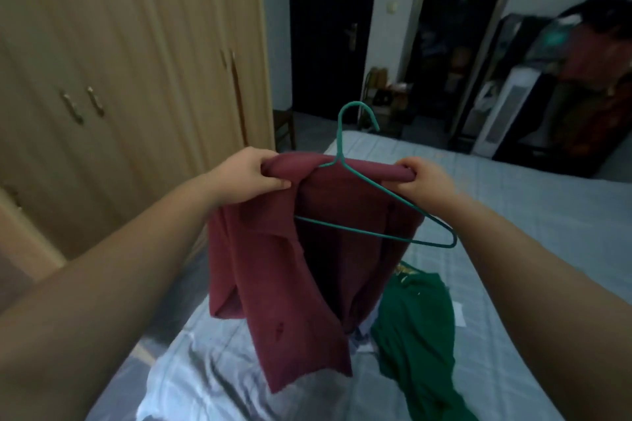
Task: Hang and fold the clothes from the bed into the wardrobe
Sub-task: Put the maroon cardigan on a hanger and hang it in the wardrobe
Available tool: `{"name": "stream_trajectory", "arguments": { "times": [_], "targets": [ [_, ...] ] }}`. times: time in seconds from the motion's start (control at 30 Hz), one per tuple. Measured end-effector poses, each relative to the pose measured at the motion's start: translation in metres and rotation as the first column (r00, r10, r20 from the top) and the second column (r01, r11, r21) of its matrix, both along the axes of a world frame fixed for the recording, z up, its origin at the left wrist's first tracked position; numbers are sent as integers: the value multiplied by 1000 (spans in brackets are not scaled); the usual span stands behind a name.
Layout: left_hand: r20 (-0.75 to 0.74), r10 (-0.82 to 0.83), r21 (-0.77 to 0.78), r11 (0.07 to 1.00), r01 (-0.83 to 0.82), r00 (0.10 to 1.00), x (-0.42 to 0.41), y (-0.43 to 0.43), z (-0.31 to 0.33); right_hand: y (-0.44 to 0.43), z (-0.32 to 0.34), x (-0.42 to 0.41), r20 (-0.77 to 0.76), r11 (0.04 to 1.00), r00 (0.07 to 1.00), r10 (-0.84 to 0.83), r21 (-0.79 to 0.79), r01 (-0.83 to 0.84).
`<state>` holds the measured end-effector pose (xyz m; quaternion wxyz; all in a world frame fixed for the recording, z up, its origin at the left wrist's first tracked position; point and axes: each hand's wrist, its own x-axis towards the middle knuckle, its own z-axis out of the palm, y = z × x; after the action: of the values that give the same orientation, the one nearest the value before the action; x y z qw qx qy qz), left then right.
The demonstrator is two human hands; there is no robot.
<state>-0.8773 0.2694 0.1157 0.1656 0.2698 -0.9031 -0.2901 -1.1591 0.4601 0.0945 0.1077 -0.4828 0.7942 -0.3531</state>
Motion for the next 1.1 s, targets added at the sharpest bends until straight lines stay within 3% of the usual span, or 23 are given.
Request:
{"name": "stream_trajectory", "arguments": {
  "times": [0.1,0.23,0.47,0.53,0.6,0.7,0.77,0.8,0.93,0.97,1.1],
  "targets": [
    [-48,-24,-142,990,17,999,-28,3,39,25,44,-14,-61,995,993,-96,-22,95],
    [-102,-101,-247,966,73,990,-59,5,88,60,104,-26,-121,994,989,-84,57,91],
    [-150,-169,-329,938,112,974,-103,6,122,110,142,-45,-34,964,999,-21,263,30],
    [-165,-184,-338,934,120,969,-114,10,124,118,143,-48,-182,909,982,-57,398,126],
    [-183,-191,-359,926,115,964,-125,15,125,123,141,-48,-414,844,900,-137,427,326],
    [-214,-169,-421,905,65,962,-137,22,126,131,131,-51,-606,786,710,-359,213,580],
    [-241,-149,-456,890,24,959,-143,24,129,138,121,-62,-573,767,639,-514,27,641],
    [-246,-146,-468,883,15,958,-144,24,131,142,116,-67,-496,762,647,-579,-47,646],
    [-204,-144,-522,853,17,968,-151,25,140,150,106,-80,-9,781,785,-619,-111,614],
    [-180,-147,-538,842,27,973,-152,25,140,151,105,-81,50,786,793,-608,-103,609],
    [-32,-156,-648,755,98,987,-159,28,133,146,111,-83,-84,755,752,-654,-134,642]
  ]
}}
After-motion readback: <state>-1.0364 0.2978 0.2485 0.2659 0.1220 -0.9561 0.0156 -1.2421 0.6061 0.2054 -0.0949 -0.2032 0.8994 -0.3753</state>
